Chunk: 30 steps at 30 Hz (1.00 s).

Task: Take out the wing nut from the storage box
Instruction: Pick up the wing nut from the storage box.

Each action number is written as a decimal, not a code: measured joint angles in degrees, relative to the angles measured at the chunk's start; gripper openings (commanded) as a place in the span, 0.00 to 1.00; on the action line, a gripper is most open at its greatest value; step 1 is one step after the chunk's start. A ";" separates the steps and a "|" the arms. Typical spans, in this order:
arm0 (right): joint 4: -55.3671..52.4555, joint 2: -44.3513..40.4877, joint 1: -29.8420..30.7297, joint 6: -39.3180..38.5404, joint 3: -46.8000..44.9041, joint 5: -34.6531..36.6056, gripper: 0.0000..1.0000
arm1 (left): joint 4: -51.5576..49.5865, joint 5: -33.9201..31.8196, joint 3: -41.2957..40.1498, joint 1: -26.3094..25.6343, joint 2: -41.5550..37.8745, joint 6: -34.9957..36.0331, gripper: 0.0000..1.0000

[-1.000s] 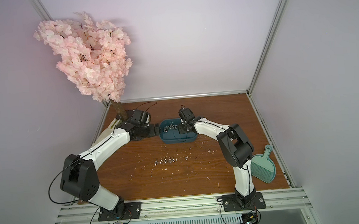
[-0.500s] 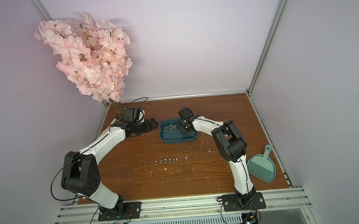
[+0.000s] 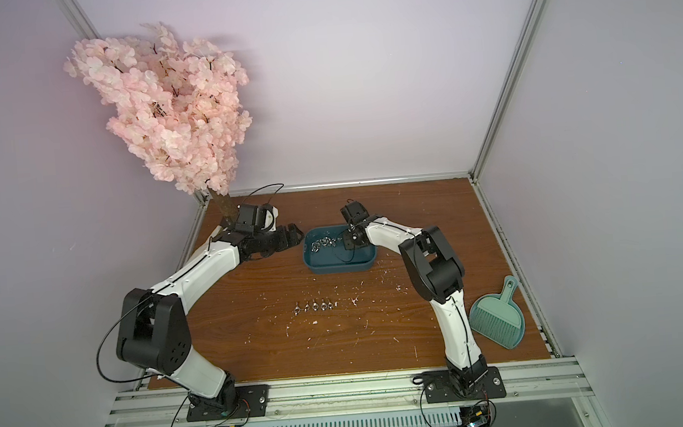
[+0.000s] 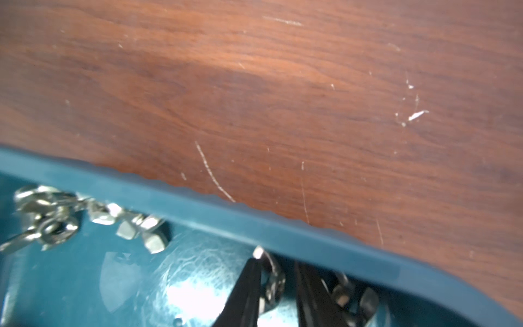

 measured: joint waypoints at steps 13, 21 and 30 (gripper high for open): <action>1.64 -2.16 -0.02 0.26 -2.71 -1.92 0.00 | 3.63 4.81 -0.33 0.00 -0.02 -0.96 0.76; 5.97 -13.00 0.00 1.57 -12.41 -7.04 0.00 | 8.55 9.77 -3.43 -0.15 -0.72 -3.34 0.70; 14.95 -25.09 0.22 3.78 -22.84 -15.10 0.00 | 12.83 12.79 -3.98 -4.46 -0.98 -6.10 0.58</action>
